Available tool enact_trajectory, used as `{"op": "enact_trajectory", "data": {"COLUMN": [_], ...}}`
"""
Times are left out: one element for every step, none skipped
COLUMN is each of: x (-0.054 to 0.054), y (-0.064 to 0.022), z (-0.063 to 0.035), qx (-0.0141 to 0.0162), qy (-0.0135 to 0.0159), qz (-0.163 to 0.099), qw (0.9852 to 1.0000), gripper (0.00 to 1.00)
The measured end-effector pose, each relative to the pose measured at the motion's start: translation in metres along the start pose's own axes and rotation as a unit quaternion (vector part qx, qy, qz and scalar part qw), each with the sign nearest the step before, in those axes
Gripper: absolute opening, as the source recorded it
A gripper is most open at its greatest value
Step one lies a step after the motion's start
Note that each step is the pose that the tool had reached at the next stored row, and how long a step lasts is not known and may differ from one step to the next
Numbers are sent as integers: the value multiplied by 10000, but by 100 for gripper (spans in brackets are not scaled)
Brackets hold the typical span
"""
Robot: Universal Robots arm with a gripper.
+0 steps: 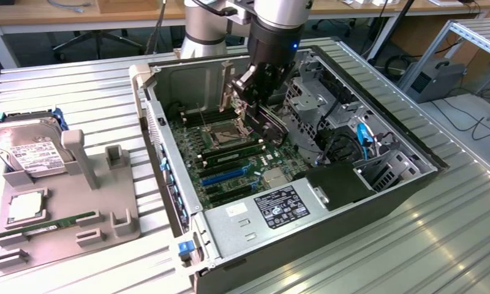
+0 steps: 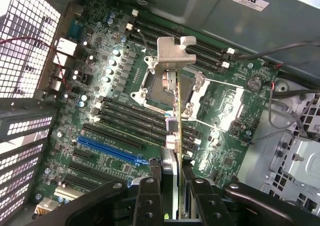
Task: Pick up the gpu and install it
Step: 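Insert the gpu into the slot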
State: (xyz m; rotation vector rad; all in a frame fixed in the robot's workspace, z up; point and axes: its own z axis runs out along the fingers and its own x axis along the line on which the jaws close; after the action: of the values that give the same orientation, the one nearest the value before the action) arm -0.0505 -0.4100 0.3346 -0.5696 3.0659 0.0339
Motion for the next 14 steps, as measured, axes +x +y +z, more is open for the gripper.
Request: {"op": "enact_trajectory", "data": {"x": [0,0,0,0,0,0,0,0,0,0,0,0,0,0], "y": [0,0,0,0,0,0,0,0,0,0,0,0,0,0], "z": [0,0,0,0,0,0,0,0,0,0,0,0,0,0], "qx": [-1,-1,-1,-2,-3,-4,-4,-5,-5,-6,-7,-7,-8,-9], "qy": [0,1,1,2,2,3,4,4,4,5,5,6,7,8], "qz": [-25,-48,-74,-97,-128,-162,-188,-221,-241,-265,-287,-313,-367,-402], "qw": [10000,10000,10000,10000,9999,9999,9998,9998,9997,9996,9996,9995,9993,9992], "gripper": [27,27,27,27,27,27,27,27,27,27,27,27,27,27]}}
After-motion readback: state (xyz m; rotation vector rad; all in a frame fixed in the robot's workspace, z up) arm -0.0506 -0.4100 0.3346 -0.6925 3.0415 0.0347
